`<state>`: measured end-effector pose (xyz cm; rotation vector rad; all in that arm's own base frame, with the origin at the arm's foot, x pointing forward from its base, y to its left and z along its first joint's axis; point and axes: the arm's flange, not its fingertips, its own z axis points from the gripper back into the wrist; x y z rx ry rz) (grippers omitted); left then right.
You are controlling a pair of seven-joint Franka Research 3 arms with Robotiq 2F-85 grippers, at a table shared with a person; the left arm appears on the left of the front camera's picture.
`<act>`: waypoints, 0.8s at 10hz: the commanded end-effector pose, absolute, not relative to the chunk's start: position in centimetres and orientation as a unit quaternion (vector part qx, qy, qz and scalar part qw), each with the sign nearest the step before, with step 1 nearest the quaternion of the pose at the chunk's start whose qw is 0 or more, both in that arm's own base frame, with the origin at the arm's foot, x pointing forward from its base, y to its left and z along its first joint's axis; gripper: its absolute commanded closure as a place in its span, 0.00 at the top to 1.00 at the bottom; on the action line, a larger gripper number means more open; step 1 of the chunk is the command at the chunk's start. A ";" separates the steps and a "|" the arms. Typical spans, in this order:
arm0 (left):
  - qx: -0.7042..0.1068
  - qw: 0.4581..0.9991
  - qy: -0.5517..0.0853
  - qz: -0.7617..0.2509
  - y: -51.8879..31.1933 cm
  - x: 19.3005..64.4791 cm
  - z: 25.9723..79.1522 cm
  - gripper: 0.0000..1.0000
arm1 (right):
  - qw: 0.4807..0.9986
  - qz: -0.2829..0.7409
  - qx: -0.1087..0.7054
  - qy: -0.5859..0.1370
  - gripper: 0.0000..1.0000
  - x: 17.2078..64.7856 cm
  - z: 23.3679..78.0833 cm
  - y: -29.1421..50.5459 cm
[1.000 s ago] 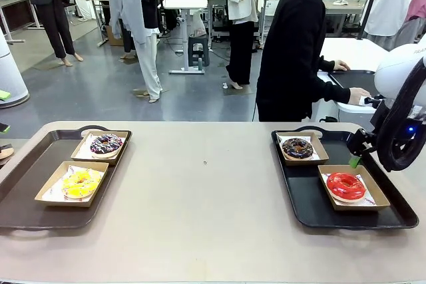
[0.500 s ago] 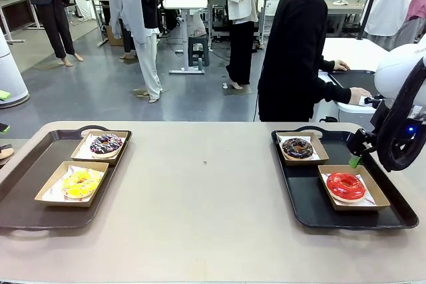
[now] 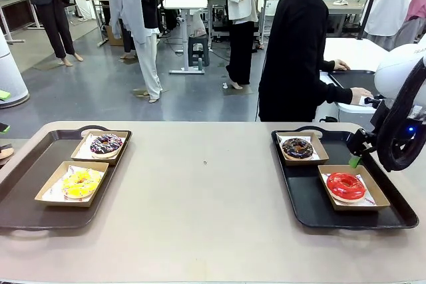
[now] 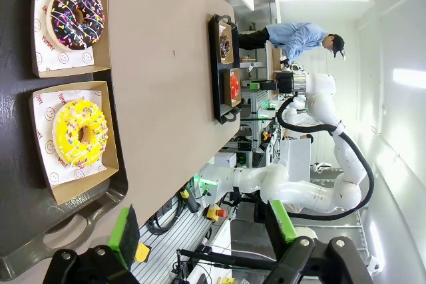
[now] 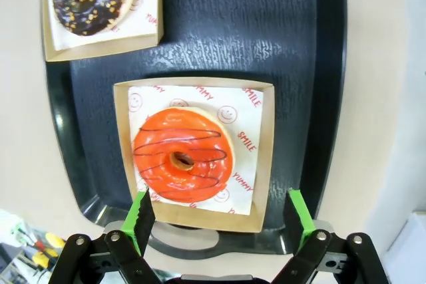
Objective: Individually package the donuts and arrange them on the tray.
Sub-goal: Place the picked Paper togo box on the Handle tray.
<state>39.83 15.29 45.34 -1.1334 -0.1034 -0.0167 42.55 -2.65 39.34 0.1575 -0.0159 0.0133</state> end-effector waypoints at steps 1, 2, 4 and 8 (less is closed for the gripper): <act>-0.540 0.840 -0.052 -0.013 15.4 39.6 45.6 1.00 | 0.982 0.006 0.189 -0.019 1.00 42.1 43.0 -5.0; -0.540 0.840 -0.052 -0.013 15.4 39.6 45.6 1.00 | 0.963 0.014 0.267 -0.003 1.00 42.3 44.8 -6.3; -0.540 0.840 -0.052 -0.013 15.4 39.6 45.6 1.00 | 0.905 0.007 0.425 0.018 1.00 43.1 48.0 -8.7; -0.540 0.840 -0.052 -0.013 15.4 39.6 45.6 1.00 | 0.795 -0.015 0.606 0.041 1.00 45.2 50.6 -15.9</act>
